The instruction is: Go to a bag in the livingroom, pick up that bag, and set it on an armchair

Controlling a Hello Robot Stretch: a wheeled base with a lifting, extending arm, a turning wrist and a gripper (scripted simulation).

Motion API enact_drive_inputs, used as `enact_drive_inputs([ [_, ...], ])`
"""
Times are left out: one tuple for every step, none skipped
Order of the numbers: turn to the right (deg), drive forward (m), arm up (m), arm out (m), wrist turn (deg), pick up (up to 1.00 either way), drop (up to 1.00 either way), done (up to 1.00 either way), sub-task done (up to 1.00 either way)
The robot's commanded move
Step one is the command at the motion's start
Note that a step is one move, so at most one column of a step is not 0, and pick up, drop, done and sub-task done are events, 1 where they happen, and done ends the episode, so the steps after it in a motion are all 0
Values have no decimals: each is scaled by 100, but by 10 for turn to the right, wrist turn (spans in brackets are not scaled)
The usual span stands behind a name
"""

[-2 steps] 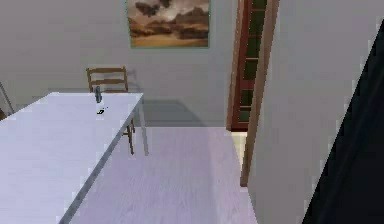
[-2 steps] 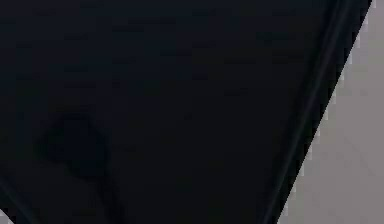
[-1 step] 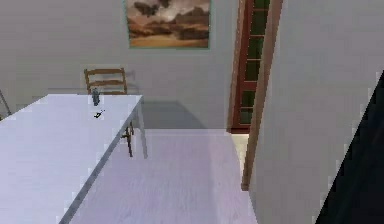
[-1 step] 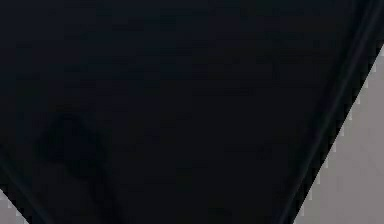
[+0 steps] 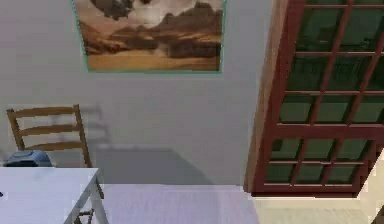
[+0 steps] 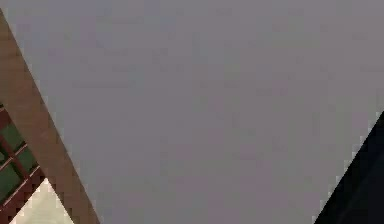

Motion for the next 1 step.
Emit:
enact_drive_inputs([
  [0,50,0,0,0,0,0,0,0],
])
